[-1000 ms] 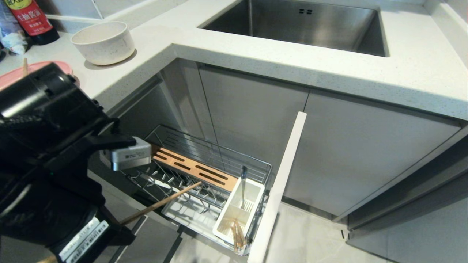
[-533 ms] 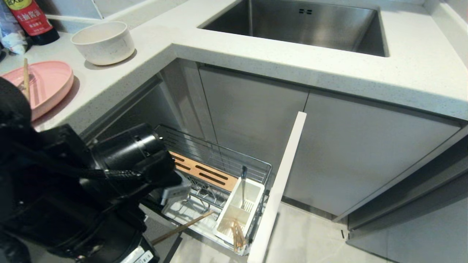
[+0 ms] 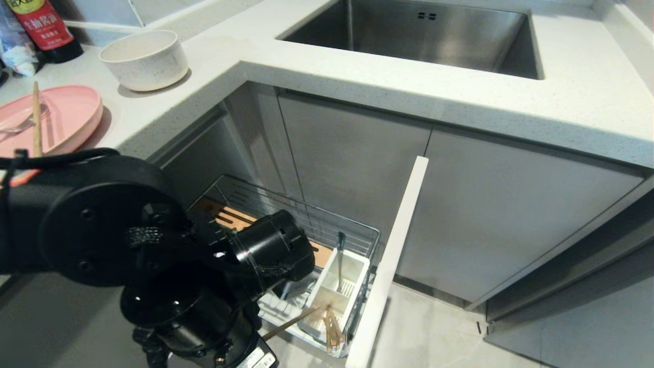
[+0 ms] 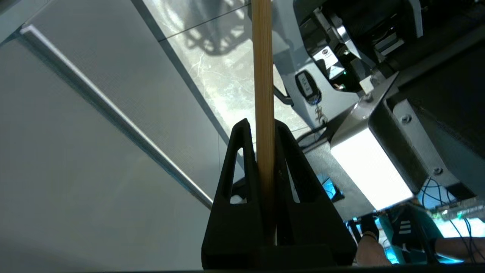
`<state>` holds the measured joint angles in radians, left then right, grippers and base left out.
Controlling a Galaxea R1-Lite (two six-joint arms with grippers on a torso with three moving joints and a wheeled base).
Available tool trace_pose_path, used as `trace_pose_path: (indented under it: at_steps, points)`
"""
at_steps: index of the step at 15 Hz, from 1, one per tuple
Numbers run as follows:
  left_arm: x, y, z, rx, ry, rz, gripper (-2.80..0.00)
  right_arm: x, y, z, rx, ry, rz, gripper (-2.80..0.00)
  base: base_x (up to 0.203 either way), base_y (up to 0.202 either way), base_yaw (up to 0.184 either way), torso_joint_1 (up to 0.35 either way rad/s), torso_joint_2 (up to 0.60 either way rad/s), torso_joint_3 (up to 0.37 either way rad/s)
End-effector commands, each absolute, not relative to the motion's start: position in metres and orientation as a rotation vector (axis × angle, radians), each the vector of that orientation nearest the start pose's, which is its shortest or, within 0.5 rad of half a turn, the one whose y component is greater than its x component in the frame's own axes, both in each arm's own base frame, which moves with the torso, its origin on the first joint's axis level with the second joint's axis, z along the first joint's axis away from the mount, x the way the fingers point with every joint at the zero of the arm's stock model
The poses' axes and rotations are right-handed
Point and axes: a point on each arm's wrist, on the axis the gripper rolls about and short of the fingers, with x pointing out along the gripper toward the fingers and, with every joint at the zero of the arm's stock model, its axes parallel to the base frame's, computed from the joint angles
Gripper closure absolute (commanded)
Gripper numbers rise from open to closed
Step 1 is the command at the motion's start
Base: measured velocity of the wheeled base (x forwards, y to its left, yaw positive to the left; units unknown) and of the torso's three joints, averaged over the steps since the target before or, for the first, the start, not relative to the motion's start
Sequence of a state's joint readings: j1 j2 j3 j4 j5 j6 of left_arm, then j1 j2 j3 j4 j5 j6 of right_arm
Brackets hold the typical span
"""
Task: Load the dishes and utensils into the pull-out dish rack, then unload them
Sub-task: Pick up the chopsticks and place it in the cupboard
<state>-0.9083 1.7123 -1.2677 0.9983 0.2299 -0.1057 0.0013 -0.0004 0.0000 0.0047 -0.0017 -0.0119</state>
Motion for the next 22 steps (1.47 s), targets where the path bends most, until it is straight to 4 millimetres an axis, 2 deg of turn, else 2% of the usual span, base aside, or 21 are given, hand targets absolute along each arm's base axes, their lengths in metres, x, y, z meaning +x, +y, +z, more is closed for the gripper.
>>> trace_pose_path:
  at_steps: [1, 10, 18, 22]
  points:
    - [0.161, -0.198, 0.177, 0.722, 1.285, -0.474, 0.0, -0.023, 0.0, 0.075, -0.012, 0.005, 0.0, 0.0, 0.0, 0.0, 0.0, 0.0, 0.0, 0.0]
    - [0.18, -0.218, 0.15, 0.734, 1.31, -0.461, 0.0, -0.023, 0.0, 0.075, -0.012, 0.005, 0.0, 0.0, 0.0, 0.0, 0.0, 0.0, 0.0, 0.0]
    - [0.2, -0.223, 0.146, 0.667, 1.274, -0.435, 0.0, -0.023, 0.0, 0.075, -0.012, 0.006, 0.0, 0.0, 0.0, 0.0, 0.0, 0.0, 0.0, 0.0]
    - [0.207, -0.226, 0.136, 0.675, 1.303, -0.42, 0.0, -0.023, 0.0, 0.075, -0.012, 0.005, 0.0, 0.0, 0.0, 0.0, 0.0, 0.0, 0.0, 0.0]
